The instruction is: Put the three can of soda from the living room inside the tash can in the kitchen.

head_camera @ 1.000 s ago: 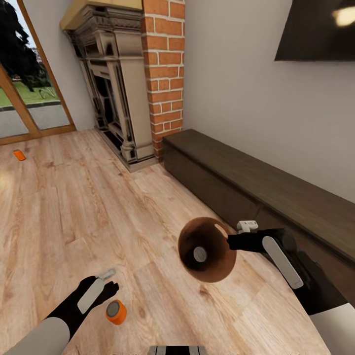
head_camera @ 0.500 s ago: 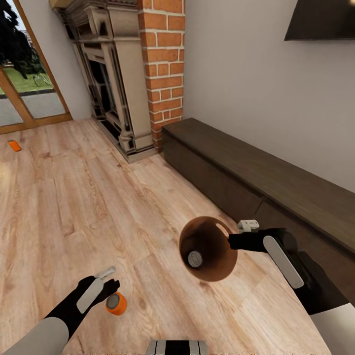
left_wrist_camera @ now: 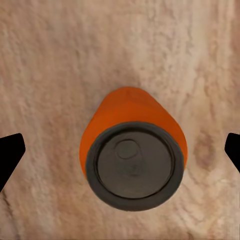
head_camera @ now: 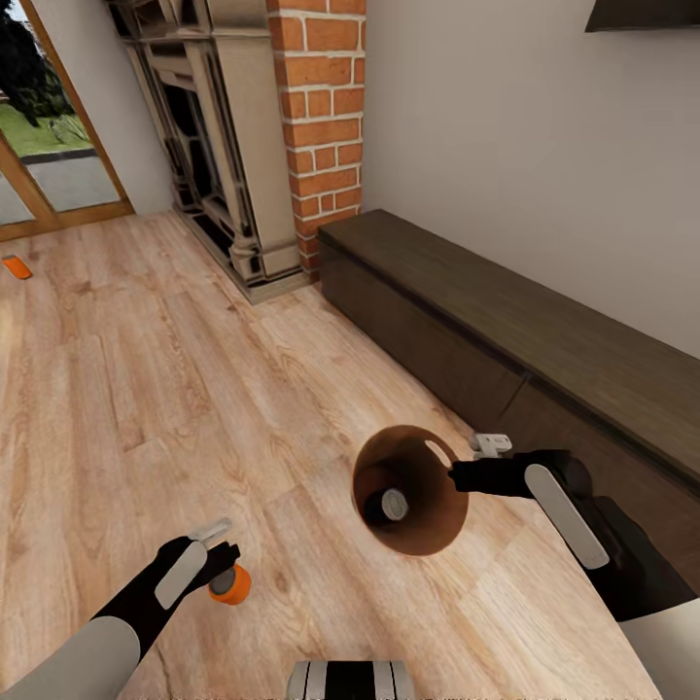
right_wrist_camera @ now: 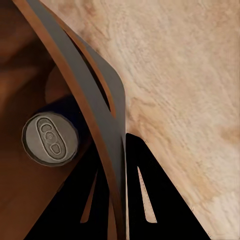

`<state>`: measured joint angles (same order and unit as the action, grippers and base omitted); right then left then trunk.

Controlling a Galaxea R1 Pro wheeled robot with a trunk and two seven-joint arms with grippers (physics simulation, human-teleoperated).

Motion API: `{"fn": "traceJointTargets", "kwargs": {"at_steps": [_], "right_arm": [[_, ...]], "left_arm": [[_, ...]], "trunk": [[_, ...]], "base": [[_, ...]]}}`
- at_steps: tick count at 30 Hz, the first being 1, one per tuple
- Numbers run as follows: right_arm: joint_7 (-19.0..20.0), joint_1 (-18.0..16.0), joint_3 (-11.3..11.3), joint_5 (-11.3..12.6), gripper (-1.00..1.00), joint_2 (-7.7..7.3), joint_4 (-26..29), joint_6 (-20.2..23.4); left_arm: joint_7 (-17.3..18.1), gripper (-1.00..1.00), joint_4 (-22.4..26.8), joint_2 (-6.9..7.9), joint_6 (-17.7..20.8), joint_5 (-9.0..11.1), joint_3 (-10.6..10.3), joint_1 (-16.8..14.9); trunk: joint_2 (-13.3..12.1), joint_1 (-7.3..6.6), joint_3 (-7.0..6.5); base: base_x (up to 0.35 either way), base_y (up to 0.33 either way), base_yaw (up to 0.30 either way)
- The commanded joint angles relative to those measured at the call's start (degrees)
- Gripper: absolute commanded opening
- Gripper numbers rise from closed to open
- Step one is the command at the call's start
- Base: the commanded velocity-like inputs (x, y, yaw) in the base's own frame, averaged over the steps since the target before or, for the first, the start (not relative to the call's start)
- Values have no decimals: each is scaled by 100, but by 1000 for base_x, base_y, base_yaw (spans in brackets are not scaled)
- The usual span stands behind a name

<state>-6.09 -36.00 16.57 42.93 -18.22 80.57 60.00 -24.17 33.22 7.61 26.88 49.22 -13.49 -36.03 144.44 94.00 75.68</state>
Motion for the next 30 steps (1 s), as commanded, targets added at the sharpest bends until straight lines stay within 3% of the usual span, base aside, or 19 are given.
{"fn": "traceJointTargets", "kwargs": {"at_steps": [1, 12, 23, 30], "right_arm": [[29, -3, -4, 133, -100, 1, 2, 0], [29, -3, 4, 137, -100, -1, 3, 0], [29, -3, 10, 137, -100, 1, 3, 0], [29, -3, 13, 137, -100, 0, 7, 0]], "left_arm": [[0, 100, 0, -2, -1, -1, -2, 0], [29, 100, 3, -5, 1, 0, -5, -1], [52, 100, 19, -13, 1, 16, -13, -1], [52, 100, 36, -92, -64, 8, -24, -5]], "trunk": [[2, 2, 22], [17, 30, 266], [17, 30, 266], [17, 30, 266]], "base": [[0, 0, 0], [0, 0, 0], [0, 0, 0], [0, 0, 0]]}}
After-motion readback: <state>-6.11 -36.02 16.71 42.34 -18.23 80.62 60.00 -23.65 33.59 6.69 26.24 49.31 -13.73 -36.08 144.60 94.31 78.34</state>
